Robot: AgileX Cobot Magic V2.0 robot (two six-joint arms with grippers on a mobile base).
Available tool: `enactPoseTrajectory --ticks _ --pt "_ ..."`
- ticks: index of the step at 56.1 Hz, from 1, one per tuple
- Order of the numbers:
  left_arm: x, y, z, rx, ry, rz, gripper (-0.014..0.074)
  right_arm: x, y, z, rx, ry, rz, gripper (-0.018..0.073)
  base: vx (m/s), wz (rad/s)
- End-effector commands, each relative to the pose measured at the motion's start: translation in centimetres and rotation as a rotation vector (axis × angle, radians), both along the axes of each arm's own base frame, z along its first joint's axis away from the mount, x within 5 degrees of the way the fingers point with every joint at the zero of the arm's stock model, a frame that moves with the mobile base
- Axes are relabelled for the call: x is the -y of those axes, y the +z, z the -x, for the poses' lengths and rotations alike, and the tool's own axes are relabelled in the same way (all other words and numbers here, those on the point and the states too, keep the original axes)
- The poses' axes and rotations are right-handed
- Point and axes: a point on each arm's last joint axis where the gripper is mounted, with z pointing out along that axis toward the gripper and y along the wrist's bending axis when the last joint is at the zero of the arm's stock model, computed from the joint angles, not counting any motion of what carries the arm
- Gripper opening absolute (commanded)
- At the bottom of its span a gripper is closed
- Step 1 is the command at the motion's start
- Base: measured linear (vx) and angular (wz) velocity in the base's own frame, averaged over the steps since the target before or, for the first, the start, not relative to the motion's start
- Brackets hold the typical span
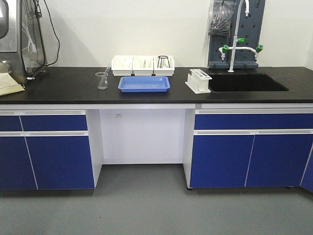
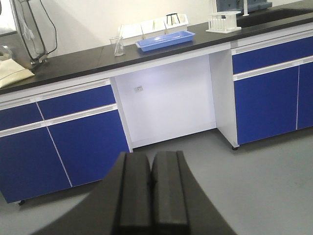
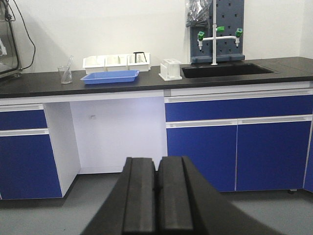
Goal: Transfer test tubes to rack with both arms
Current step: 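Drive the base up to the bench facing the beaker and tray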
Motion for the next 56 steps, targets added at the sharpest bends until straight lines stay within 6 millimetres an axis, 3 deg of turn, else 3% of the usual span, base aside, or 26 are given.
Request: enactPoseTrajectory --ticks 1,56 --pt "0.00 1.66 0.17 0.112 -0.003 0.029 -0.0004 -0.09 0.35 0.06 0.077 0.010 0.013 -0.0008 0.02 -0.02" --pt "0.00 1.66 0.17 0.112 -0.003 0.029 -0.0004 -0.09 0.35 0.06 0.077 0.010 0.013 -0.0008 0.19 -0.01"
